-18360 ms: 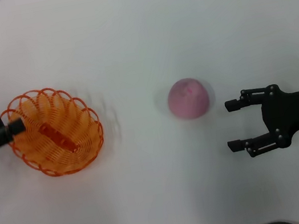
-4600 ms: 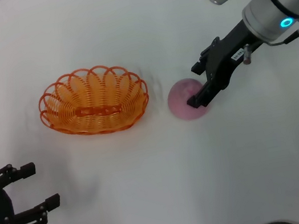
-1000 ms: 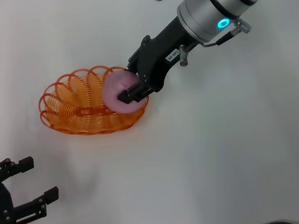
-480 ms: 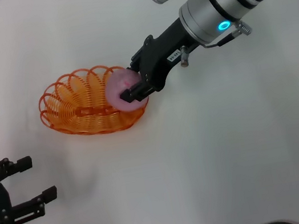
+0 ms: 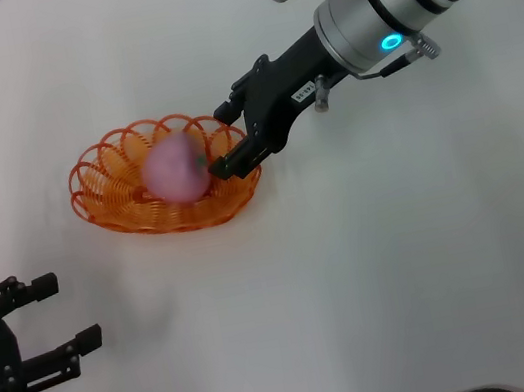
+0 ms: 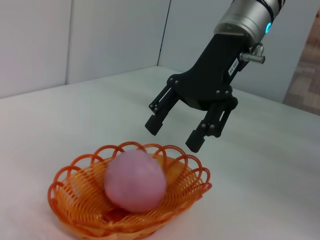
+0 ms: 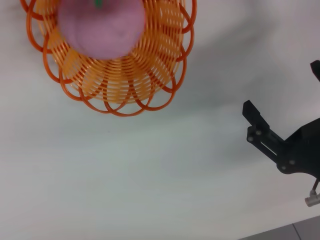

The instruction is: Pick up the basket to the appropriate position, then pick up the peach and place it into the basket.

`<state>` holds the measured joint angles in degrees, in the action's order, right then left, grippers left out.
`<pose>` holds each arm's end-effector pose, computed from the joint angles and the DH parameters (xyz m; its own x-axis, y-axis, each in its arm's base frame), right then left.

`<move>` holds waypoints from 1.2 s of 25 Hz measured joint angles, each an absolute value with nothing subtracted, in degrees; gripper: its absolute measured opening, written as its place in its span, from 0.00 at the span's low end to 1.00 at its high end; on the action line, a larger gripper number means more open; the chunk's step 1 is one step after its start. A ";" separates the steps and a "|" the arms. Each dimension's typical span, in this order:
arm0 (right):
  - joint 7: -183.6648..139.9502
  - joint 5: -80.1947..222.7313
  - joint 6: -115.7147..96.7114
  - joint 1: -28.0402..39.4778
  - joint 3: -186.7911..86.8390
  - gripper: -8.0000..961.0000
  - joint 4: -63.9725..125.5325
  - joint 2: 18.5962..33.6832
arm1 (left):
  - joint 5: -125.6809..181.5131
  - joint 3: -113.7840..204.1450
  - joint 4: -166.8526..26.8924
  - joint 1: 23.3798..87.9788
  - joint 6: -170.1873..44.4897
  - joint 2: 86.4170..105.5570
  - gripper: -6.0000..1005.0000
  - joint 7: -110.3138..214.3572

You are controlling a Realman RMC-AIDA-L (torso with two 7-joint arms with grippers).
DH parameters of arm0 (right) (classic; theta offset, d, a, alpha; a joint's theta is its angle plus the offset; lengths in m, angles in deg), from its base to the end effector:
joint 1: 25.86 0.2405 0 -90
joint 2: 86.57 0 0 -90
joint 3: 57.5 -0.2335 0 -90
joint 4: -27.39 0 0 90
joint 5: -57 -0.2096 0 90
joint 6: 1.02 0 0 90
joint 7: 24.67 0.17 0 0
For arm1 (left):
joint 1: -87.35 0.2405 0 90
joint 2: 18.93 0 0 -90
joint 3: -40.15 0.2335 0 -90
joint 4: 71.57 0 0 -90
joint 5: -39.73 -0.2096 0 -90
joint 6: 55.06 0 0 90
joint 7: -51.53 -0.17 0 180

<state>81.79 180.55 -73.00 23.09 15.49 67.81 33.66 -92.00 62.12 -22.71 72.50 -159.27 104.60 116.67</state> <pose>0.1426 0.3723 -0.0923 0.9528 -0.3035 -0.0032 -0.3024 -0.9483 -0.0961 -0.3116 0.2216 0.0085 0.8257 0.3577 0.4361 0.4787 -0.8534 -0.2063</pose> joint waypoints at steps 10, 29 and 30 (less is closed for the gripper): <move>78.38 178.74 -74.56 20.87 15.38 0.83 69.47 33.35 | -91.93 62.12 -22.71 72.45 -159.30 104.67 0.84 116.67; 55.93 168.98 -92.53 -4.01 -2.94 0.83 81.26 33.01 | -91.80 61.51 -22.76 72.38 -160.56 104.73 0.84 117.95; 54.82 168.64 -92.84 -4.34 -3.45 0.83 80.85 33.02 | -91.79 61.51 -22.81 72.30 -160.57 104.75 0.84 117.95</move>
<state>54.82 168.64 -92.84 -4.34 -3.45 80.85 33.02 -91.79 61.51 -22.81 72.30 -160.57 104.75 117.95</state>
